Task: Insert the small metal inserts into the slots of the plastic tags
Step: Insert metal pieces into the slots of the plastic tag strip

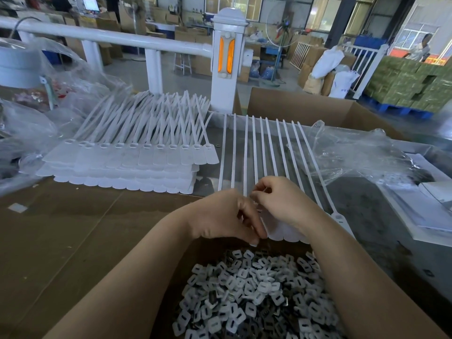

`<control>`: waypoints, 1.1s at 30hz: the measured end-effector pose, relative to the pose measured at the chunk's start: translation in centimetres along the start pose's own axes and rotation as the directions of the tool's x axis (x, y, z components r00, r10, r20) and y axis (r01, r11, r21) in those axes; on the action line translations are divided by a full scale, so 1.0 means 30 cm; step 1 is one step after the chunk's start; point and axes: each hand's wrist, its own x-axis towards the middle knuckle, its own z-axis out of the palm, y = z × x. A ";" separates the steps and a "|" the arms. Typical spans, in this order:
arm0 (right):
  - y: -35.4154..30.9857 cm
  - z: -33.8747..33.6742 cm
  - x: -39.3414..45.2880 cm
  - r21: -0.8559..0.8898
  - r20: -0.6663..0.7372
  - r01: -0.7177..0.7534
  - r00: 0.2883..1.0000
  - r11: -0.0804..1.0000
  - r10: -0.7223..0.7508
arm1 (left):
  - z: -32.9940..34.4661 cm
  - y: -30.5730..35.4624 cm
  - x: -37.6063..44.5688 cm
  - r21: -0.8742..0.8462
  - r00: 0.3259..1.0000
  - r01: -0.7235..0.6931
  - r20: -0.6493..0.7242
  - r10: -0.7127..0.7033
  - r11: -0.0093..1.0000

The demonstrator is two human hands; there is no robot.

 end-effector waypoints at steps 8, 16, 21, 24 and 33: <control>0.007 0.002 0.000 0.015 0.013 -0.019 1.000 1.000 0.019 | 0.001 -0.005 0.004 0.109 0.998 0.018 0.064 -0.025 0.994; -0.011 -0.020 -0.008 0.100 0.032 -0.019 0.999 0.995 0.015 | -0.025 -0.026 0.004 -0.160 0.975 -0.019 -0.221 -0.017 0.987; -0.012 -0.034 -0.013 0.270 0.087 -0.073 0.995 0.960 0.051 | -0.028 -0.055 0.019 -0.252 0.868 -0.140 -0.497 -0.004 0.957; -0.015 -0.041 -0.014 0.369 0.113 -0.074 0.993 0.926 0.035 | -0.018 -0.058 0.027 -0.229 0.835 -0.190 -0.548 0.035 0.955; -0.005 -0.052 -0.015 0.586 0.167 -0.123 0.985 0.801 0.029 | -0.008 -0.057 0.031 -0.157 0.774 -0.266 -0.622 0.114 0.951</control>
